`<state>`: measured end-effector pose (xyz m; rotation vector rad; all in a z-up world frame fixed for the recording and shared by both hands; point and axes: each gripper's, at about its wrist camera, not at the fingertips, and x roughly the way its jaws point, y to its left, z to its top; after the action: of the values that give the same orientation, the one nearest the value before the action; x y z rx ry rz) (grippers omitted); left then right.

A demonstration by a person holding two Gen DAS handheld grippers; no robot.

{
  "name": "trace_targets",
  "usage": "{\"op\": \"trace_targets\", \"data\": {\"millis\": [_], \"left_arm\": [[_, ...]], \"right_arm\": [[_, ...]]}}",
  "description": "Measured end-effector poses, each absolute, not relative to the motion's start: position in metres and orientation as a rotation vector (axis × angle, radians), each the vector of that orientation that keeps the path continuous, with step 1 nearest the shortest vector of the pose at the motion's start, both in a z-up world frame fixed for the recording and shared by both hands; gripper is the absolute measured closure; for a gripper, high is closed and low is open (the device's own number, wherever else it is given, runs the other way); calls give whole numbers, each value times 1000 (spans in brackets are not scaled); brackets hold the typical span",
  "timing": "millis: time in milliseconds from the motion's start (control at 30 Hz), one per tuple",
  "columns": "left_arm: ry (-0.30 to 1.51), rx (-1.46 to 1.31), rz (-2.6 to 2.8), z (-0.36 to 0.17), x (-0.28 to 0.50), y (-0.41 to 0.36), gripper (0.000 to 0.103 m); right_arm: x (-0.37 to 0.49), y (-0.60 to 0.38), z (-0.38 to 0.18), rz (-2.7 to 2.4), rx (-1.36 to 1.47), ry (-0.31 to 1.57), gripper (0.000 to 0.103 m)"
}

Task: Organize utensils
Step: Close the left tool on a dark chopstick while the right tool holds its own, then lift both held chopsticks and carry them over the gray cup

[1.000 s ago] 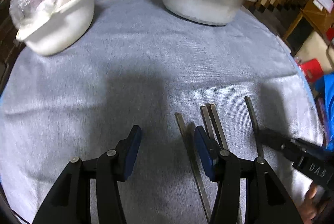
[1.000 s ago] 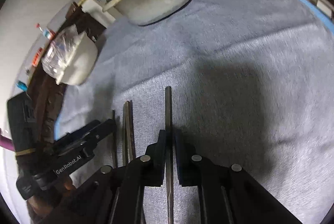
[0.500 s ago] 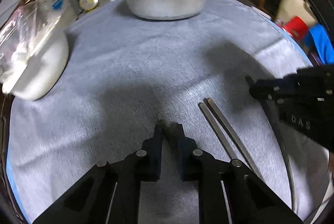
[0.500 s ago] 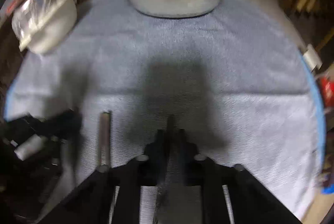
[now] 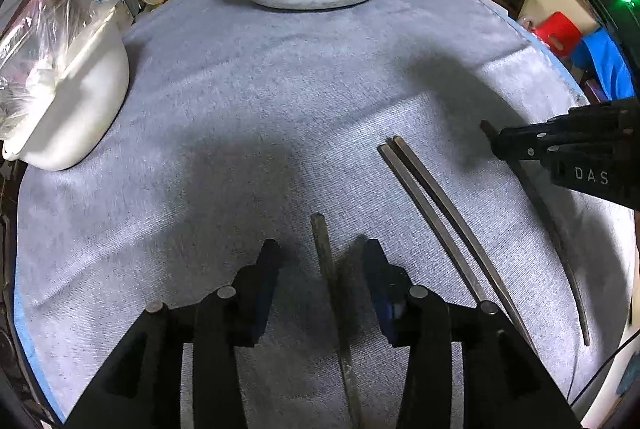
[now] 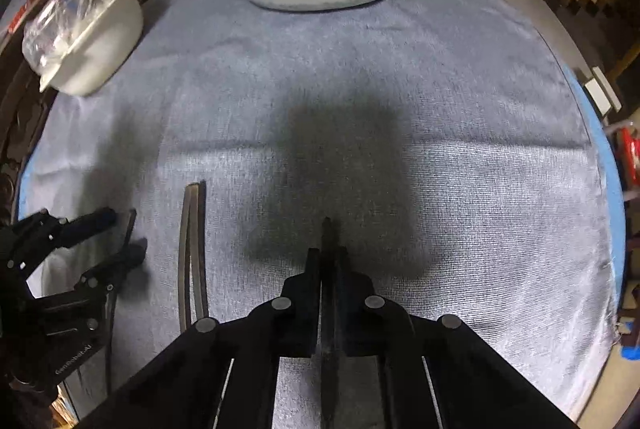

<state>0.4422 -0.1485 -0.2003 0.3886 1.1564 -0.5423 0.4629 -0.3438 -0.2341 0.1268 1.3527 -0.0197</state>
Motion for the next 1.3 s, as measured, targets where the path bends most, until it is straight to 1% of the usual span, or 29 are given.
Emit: {"op": "trace_targets", "data": {"millis": [67, 100, 133, 167, 233, 400, 500, 733, 933, 1167, 1300], "left_arm": [[1168, 360, -539, -200, 446, -147, 59], [1164, 359, -534, -200, 447, -148, 62], [1149, 366, -527, -200, 448, -149, 69], [1142, 364, -533, -200, 447, -150, 81], [1142, 355, -537, -200, 446, -150, 96], [1131, 331, -499, -198, 435, -144, 98], [1097, 271, -483, -185, 423, -132, 98], [893, 179, -458, -114, 369, -96, 98], [729, 96, -402, -60, 311, -63, 98], [559, -2, -331, -24, 243, -32, 98], [485, -73, -284, -19, 219, -17, 98]], "right_arm": [[464, -341, -234, -12, 105, 1350, 94], [463, -340, -235, -12, 93, 1346, 94], [462, -337, -235, -16, 78, 1340, 94], [463, -332, -234, -18, 55, 1335, 95], [461, -325, -235, -26, 28, 1318, 96], [440, -331, -230, 3, 132, 1267, 96], [422, -339, -214, 22, 185, 1198, 96], [374, -348, -152, 58, 252, 1011, 96], [323, -340, -105, 60, 238, 832, 96], [251, -316, -61, 9, 180, 617, 96], [208, -310, -44, -18, 207, 515, 96]]}}
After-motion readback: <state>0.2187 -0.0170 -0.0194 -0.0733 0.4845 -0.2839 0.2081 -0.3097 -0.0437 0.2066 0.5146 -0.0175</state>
